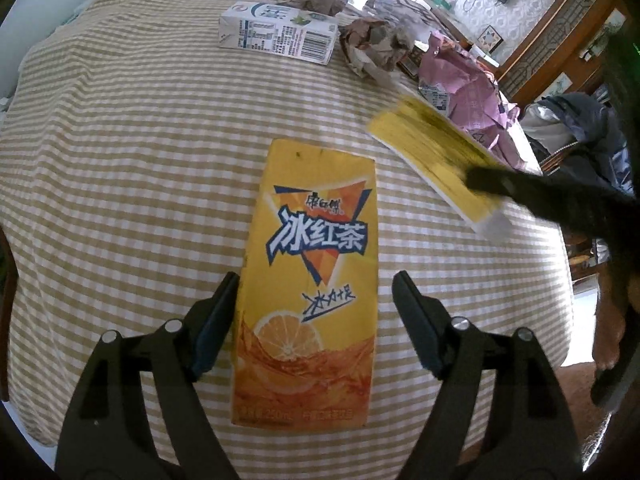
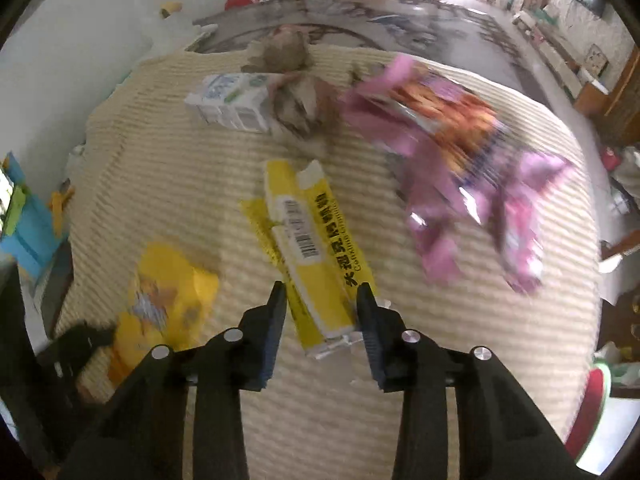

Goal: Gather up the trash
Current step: 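Grasp the orange iced-tea carton with the left tool while the right grasps the yellow packet, then lift the iced-tea carton with the left tool while the right lifts the yellow packet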

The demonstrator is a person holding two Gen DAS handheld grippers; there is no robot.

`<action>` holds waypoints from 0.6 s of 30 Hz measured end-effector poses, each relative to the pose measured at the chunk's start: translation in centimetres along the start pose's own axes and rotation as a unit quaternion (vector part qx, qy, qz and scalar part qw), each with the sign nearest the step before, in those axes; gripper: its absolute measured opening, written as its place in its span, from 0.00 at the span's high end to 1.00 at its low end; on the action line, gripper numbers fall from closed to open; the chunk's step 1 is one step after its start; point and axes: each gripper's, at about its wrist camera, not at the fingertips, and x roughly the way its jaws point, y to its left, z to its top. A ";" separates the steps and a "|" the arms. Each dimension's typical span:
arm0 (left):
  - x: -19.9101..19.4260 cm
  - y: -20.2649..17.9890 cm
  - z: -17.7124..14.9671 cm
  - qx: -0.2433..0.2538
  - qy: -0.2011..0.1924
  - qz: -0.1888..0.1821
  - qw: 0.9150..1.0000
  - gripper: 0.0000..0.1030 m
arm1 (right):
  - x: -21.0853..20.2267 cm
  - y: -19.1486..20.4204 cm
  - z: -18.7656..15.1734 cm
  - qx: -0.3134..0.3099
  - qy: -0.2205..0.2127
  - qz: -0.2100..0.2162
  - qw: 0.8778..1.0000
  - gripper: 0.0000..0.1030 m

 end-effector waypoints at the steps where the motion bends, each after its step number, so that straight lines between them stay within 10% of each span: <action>1: 0.0 0.0 0.0 0.000 0.000 0.001 1.000 0.28 | -0.4 -0.4 -0.7 0.004 0.002 0.002 1.000 0.67; 12: -0.3 0.4 -0.2 -0.008 -0.009 -0.002 1.000 0.41 | -1.8 -1.6 -3.5 0.071 -0.024 0.047 0.996 0.41; 18: -0.7 0.8 -0.1 -0.020 -0.017 -0.014 1.000 0.41 | 0.3 0.2 -2.9 0.029 -0.007 0.003 1.000 0.38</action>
